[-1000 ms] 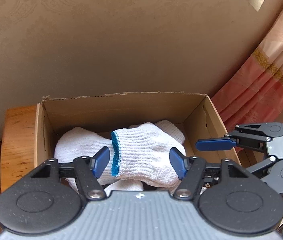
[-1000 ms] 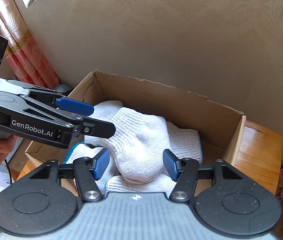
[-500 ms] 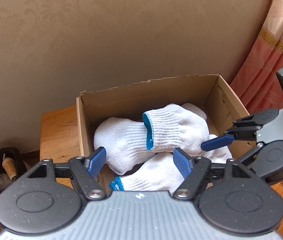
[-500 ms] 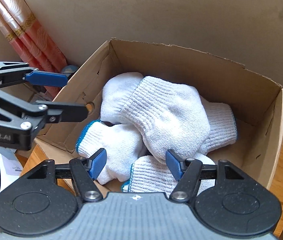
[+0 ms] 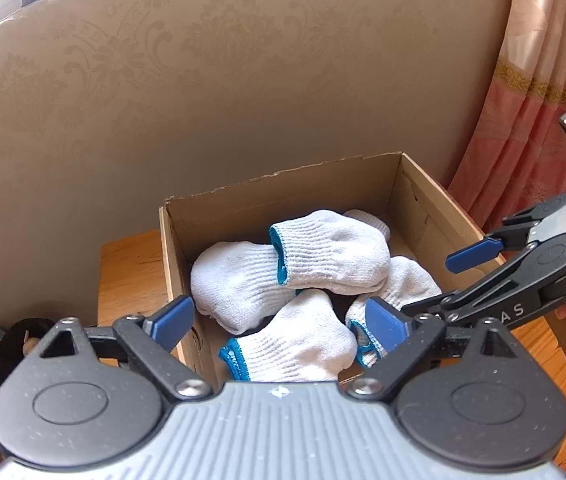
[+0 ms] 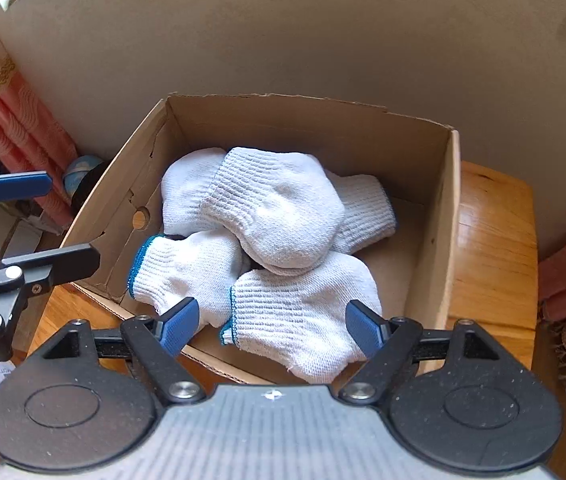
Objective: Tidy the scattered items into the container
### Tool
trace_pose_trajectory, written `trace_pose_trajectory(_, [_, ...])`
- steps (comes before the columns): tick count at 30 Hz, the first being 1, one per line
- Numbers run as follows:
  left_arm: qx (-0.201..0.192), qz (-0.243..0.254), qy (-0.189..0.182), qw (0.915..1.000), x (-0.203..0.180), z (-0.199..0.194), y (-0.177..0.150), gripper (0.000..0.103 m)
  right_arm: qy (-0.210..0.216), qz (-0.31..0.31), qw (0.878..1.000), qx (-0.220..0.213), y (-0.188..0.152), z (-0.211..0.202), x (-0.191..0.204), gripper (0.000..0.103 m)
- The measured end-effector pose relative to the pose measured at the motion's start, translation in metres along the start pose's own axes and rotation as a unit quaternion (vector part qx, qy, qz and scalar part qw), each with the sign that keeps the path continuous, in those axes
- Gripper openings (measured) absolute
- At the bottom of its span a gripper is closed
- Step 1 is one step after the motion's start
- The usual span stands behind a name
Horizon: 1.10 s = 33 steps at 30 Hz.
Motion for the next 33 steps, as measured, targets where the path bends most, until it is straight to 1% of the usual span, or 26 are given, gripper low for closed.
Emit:
trace_pose_trajectory(2, [-0.005,-0.002,0.008,1.0000,-0.002,-0.004,0.001,0.095,-0.009,0.016,1.000,0.006,-0.002,-0.005,-0.006,0.086])
trace_pose_trajectory(6, [-0.023,0.003,0.043,0.9988,-0.004,-0.013,0.005,0.098,-0.030,0.032,0.999,0.016,-0.007,-0.015,-0.011,0.086])
trace_pose_trajectory(8, [-0.033,0.000,0.050,0.9982,-0.005,-0.018,0.007,0.098,-0.035,0.031,0.999,0.011,-0.009,-0.023,-0.011,0.086])
trace_pose_trajectory(12, [-0.040,-0.015,0.060,0.9973,-0.007,-0.025,0.008,0.099,-0.043,0.032,0.999,0.003,-0.012,-0.041,-0.010,0.087])
trace_pose_trajectory(15, [-0.044,-0.013,0.054,0.9975,-0.014,-0.031,0.007,0.099,-0.048,0.032,0.998,-0.002,-0.014,-0.050,-0.008,0.087])
trace_pose_trajectory(19, [-0.030,-0.016,0.049,0.9982,-0.022,-0.035,0.001,0.100,-0.053,0.035,0.998,-0.002,-0.021,-0.058,-0.008,0.087])
trace_pose_trajectory(28, [-0.035,-0.073,0.025,0.9964,-0.025,-0.049,-0.012,0.102,-0.057,0.036,0.998,-0.008,-0.033,-0.072,-0.007,0.087])
trace_pose_trajectory(30, [-0.030,-0.084,0.030,0.9955,-0.023,-0.050,-0.014,0.102,-0.058,0.036,0.998,-0.010,-0.034,-0.075,-0.007,0.087])
trace_pose_trajectory(33, [-0.009,-0.079,0.039,0.9961,-0.024,-0.050,-0.019,0.102,-0.062,0.036,0.997,-0.011,-0.035,-0.077,-0.006,0.087])
Point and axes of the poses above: each gripper's, at about its wrist camera, not at the fingertips, and z roughly the way its jaws point, x to its left, y to its top, the point moved 9 cm from there along z, roughly the way its jaws point, and after that the axes turned 9 degrees about -y, right-handed, at the moved point
